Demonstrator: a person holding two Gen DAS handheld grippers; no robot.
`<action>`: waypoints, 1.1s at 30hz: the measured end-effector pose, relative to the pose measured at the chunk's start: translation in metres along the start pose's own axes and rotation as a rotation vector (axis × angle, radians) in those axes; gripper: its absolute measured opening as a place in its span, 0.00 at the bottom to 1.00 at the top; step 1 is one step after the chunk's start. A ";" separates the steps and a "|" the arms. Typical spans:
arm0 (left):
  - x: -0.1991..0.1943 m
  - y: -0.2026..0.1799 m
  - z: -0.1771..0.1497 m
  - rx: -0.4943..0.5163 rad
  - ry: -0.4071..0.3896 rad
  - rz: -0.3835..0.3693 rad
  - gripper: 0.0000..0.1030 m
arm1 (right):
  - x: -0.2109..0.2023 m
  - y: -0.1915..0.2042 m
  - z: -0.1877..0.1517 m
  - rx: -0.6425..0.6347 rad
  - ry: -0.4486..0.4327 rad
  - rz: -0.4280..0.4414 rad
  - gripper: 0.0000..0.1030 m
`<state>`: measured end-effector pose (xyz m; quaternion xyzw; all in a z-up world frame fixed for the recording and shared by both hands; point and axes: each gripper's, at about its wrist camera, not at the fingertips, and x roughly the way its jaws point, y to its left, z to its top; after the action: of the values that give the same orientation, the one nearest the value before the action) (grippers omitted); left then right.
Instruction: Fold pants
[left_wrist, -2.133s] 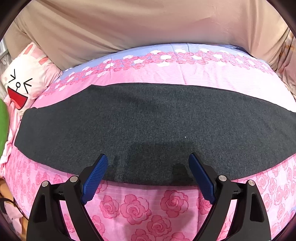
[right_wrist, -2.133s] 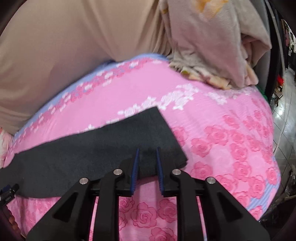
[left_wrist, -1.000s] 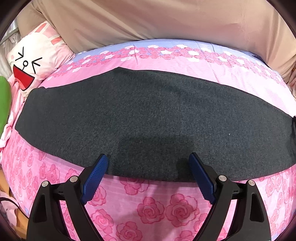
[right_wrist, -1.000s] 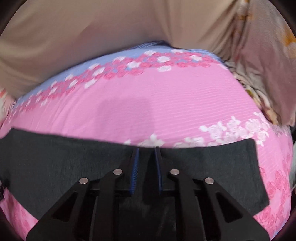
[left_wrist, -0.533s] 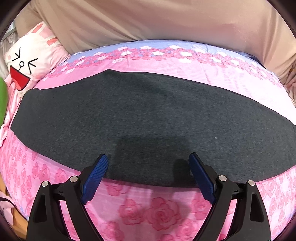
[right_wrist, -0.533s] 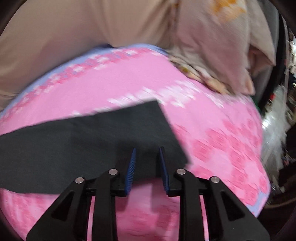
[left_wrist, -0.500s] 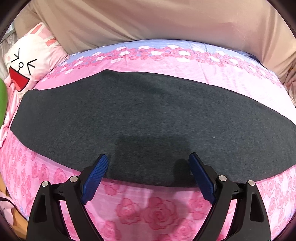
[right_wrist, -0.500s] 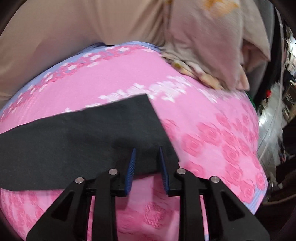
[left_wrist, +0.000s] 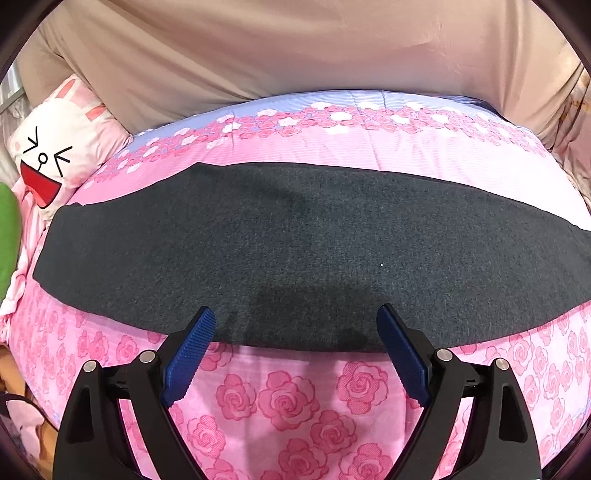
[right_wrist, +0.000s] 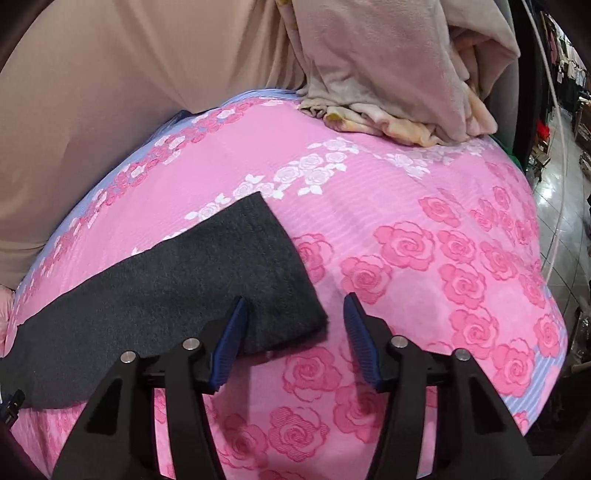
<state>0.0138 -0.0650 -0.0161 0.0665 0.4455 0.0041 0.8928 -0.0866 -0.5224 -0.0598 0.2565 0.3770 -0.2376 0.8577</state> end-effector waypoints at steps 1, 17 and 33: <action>-0.001 0.001 0.000 -0.002 -0.002 -0.001 0.84 | -0.001 0.002 0.001 0.001 -0.009 -0.003 0.35; -0.008 0.073 -0.008 -0.100 -0.026 -0.055 0.84 | -0.125 0.215 0.016 -0.240 -0.191 0.462 0.06; -0.006 0.080 -0.007 -0.122 -0.015 -0.057 0.84 | -0.027 -0.032 -0.013 0.138 -0.020 -0.019 0.11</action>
<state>0.0085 0.0147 -0.0062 -0.0010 0.4395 0.0052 0.8982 -0.1284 -0.5330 -0.0549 0.3091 0.3534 -0.2740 0.8393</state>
